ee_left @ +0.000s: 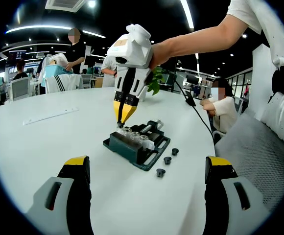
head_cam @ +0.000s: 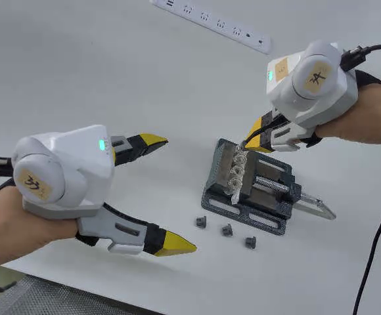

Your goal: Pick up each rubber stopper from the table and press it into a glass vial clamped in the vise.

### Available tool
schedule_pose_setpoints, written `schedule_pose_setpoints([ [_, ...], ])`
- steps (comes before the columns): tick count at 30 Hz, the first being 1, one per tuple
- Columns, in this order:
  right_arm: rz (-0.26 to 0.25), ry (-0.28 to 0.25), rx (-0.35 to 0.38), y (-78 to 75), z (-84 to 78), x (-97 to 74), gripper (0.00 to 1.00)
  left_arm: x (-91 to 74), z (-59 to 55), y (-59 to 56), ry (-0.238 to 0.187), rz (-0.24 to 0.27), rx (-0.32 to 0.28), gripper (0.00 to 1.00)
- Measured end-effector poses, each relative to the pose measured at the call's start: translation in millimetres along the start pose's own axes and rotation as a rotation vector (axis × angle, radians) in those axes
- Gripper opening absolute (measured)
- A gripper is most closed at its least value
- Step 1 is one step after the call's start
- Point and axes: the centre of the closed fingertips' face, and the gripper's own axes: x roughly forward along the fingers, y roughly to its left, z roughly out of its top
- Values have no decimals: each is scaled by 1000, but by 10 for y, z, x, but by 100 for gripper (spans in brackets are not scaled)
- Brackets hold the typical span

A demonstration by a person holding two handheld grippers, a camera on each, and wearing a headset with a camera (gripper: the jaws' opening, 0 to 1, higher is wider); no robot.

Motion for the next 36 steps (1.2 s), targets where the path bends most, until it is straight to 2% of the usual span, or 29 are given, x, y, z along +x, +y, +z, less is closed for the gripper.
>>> schedule_pose_setpoints([
  [6, 8, 20, -15, -3, -1, 12, 0, -9, -3, 30, -4, 5, -1, 97],
  [22, 18, 26, 1, -5, -10, 17, 0, -3, 12, 42, -11, 10, -6, 97],
  [36, 26, 58, -24, 14, -11, 29, 0, -10, -1, 82, -17, 19, -8, 96],
])
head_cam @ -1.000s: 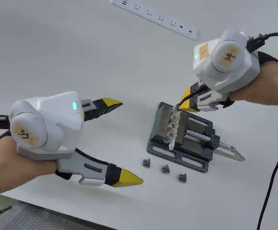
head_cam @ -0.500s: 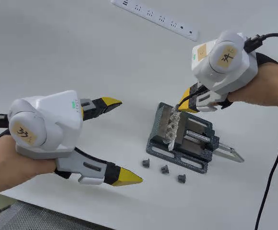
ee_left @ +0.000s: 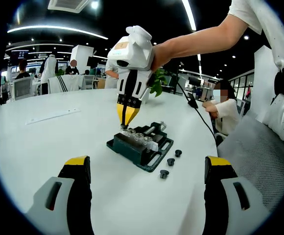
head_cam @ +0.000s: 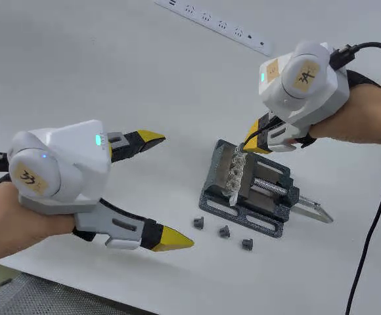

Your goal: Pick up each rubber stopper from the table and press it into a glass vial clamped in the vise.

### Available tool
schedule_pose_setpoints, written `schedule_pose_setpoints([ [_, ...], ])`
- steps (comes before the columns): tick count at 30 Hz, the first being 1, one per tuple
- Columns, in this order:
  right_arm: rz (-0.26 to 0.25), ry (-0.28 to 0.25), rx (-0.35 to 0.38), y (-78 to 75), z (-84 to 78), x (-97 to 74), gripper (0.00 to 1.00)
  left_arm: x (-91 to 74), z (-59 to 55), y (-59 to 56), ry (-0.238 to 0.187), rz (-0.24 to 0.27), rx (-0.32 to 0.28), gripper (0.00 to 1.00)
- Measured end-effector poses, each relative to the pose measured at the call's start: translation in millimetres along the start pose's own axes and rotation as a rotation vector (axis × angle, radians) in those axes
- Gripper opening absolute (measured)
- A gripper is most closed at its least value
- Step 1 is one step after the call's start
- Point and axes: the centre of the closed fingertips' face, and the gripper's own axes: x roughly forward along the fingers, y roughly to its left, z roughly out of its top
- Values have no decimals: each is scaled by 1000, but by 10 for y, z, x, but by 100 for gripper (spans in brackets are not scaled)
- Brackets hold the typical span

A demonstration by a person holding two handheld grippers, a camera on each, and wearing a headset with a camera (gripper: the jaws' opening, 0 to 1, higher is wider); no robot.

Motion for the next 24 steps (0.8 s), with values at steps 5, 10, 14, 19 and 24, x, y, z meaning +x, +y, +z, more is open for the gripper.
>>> schedule_pose_setpoints([
  [5, -6, 11, -10, -9, -7, 4, 0, 9, 14, -1, -4, -2, 1, 96],
  [10, -4, 12, -13, 7, 0, 7, 0, 16, 43, -5, -7, -1, 4, 96],
  [14, -18, 26, -25, 7, 12, 12, 0, 36, 75, -17, -6, -5, 14, 96],
  [19, -54, 35, -52, 2, 12, 26, 0, 41, 100, -35, -3, -9, 25, 96],
  [24, -50, -3, 0, 5, 39, -1, 0, 22, 130, -77, 0, -12, 32, 96],
])
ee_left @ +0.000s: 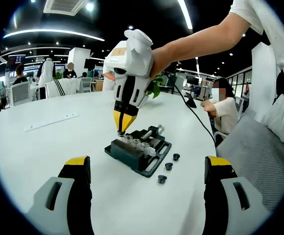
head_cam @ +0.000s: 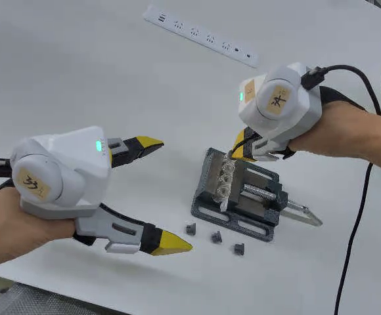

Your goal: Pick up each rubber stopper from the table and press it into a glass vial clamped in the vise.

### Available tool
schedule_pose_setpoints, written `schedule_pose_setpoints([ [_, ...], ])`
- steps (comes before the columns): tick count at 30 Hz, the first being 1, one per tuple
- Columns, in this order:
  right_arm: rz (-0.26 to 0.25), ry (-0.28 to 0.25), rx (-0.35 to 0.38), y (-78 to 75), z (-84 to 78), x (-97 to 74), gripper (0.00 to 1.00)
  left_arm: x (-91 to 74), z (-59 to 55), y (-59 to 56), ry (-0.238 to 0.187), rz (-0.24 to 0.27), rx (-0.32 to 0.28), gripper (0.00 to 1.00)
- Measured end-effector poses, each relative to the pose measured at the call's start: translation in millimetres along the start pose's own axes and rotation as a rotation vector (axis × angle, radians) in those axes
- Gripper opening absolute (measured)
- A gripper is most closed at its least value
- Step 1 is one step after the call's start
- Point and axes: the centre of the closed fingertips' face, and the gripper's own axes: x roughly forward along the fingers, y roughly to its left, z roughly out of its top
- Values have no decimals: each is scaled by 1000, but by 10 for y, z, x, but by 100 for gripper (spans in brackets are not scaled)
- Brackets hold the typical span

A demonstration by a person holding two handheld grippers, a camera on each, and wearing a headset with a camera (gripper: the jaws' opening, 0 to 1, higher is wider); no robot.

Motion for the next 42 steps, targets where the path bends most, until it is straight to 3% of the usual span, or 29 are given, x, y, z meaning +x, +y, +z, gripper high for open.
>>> schedule_pose_setpoints([
  [7, -1, -24, 8, -43, -26, -1, 0, -38, 17, -34, 18, 4, 11, 96],
  [9, 11, -33, 47, -44, -23, -8, 0, -45, 36, -32, 14, 9, 9, 96],
  [14, 5, -32, 28, -15, -40, -24, 0, -46, 67, -36, 15, 16, 15, 96],
  [35, -23, -73, 70, -79, -98, -46, 4, -57, 51, -66, 28, 18, 19, 96],
  [42, -51, -132, 114, -91, -100, -151, 9, -61, 49, -82, 33, 13, 24, 96],
])
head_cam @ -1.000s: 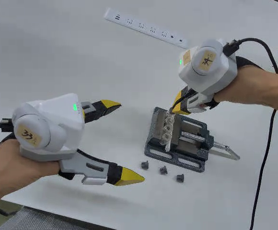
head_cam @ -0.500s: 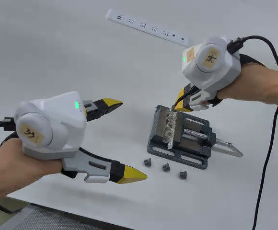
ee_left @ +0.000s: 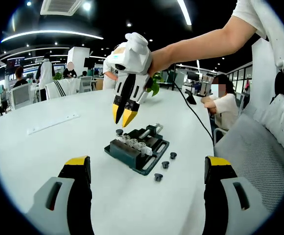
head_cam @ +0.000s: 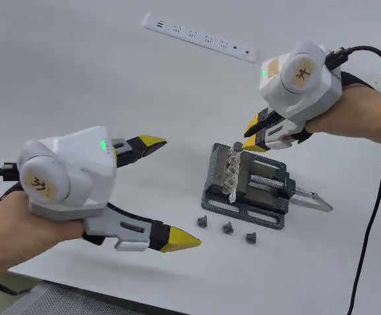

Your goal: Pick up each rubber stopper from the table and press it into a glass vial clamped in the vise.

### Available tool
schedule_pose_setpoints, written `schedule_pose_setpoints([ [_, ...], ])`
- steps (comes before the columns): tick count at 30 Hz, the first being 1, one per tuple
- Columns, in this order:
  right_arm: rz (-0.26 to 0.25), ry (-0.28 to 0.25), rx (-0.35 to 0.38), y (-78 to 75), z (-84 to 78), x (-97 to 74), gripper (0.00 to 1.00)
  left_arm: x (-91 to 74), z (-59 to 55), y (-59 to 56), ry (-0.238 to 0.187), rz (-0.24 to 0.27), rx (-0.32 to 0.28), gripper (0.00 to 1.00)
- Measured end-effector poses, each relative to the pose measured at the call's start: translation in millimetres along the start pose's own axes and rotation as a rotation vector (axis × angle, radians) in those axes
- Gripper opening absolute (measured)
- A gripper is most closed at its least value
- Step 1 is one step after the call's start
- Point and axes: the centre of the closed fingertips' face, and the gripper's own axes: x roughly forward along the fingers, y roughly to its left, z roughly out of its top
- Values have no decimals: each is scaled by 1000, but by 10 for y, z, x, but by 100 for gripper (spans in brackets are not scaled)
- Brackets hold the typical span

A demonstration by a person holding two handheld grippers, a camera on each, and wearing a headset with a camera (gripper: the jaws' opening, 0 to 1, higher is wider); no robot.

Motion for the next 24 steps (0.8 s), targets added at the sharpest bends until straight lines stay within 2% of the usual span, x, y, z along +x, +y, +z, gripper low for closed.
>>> schedule_pose_setpoints([
  [14, -75, -124, 73, 66, 53, -293, 21, -5, 7, -74, 26, -20, 22, 94],
  [24, -157, -231, 145, 156, -58, -646, 33, 1, -39, -109, 65, -36, 41, 90],
])
